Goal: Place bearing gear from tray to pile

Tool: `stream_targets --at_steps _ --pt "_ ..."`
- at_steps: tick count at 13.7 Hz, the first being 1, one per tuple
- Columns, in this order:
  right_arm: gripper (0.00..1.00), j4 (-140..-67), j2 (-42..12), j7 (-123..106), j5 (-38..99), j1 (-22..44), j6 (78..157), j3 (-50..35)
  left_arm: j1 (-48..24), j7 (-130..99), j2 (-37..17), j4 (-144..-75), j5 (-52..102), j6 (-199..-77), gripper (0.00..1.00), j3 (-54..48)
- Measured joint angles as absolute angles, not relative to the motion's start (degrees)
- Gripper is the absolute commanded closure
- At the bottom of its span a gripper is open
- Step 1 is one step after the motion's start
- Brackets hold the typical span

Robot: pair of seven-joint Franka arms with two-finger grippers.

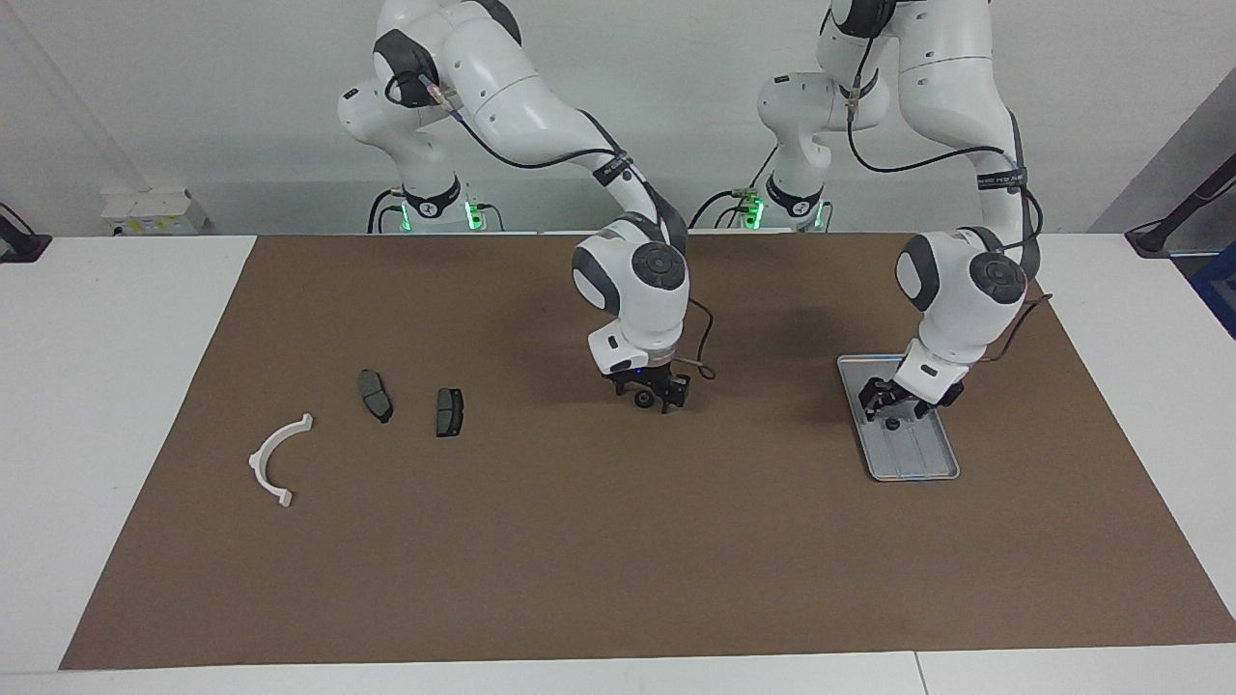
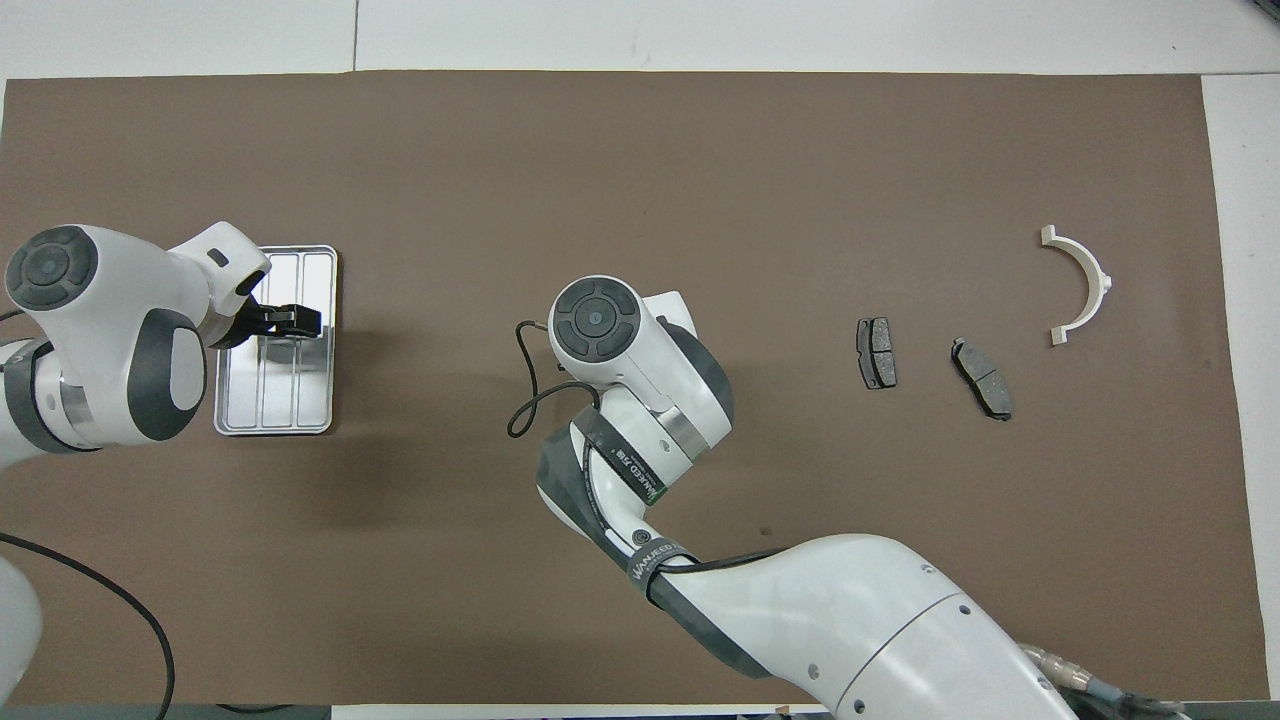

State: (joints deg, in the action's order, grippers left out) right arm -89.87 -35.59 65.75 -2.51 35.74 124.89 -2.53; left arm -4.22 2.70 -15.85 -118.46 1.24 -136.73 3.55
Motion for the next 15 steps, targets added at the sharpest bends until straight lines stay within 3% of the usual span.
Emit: stream_targets --at_steps 1,2,5,7,9,10,11,12,13,15 --pt "0.36 -89.85 -35.53 65.75 -2.51 35.75 124.92 -2.54 -4.22 2.71 -15.86 -118.53 1.28 -137.21 0.1 3.55" --pt "0.54 -89.85 -35.26 65.75 -2.51 35.75 124.91 -2.57 -4.22 2.72 -15.92 -118.66 1.3 -137.73 0.1 3.55" --pt "0.77 -89.93 -34.93 65.76 -2.51 35.74 124.92 -2.59 -4.22 2.73 -16.36 -118.85 1.34 -139.08 0.11 3.55" --pt "1.0 -89.94 -34.76 65.77 -2.5 35.64 124.91 -2.58 -4.21 2.73 -16.74 -118.86 1.36 -139.6 0.12 3.55" --pt "1.0 -89.95 -34.76 65.77 -2.5 35.64 124.92 -2.58 -4.21 2.73 -17.02 -118.86 1.37 -139.88 0.16 3.55" --pt "1.0 -89.95 -34.76 65.77 -2.5 35.64 124.92 -2.57 -4.21 2.73 -17.12 -118.86 1.37 -139.97 0.25 3.55" --pt "1.0 -89.94 -34.76 65.77 -2.5 35.63 124.91 -2.57 -4.21 2.74 -17.12 -118.84 1.48 -140.08 0.44 3.51" --pt "1.0 -89.84 -34.77 65.77 -2.51 35.59 124.78 -2.46 -4.21 2.75 -17.03 -118.78 1.52 -140.16 0.78 3.4" --pt "1.0 -89.27 -34.77 65.74 -2.79 35.47 123.8 -2.31 -4.21 2.75 -17.03 -118.79 1.52 -140.18 1.0 3.4" --pt "1.0 -85.77 -34.62 63.51 -4.03 34.32 117.48 -2.15 -4.14 2.87 -16.81 -118.67 1.43 -140.27 1.0 3.75"
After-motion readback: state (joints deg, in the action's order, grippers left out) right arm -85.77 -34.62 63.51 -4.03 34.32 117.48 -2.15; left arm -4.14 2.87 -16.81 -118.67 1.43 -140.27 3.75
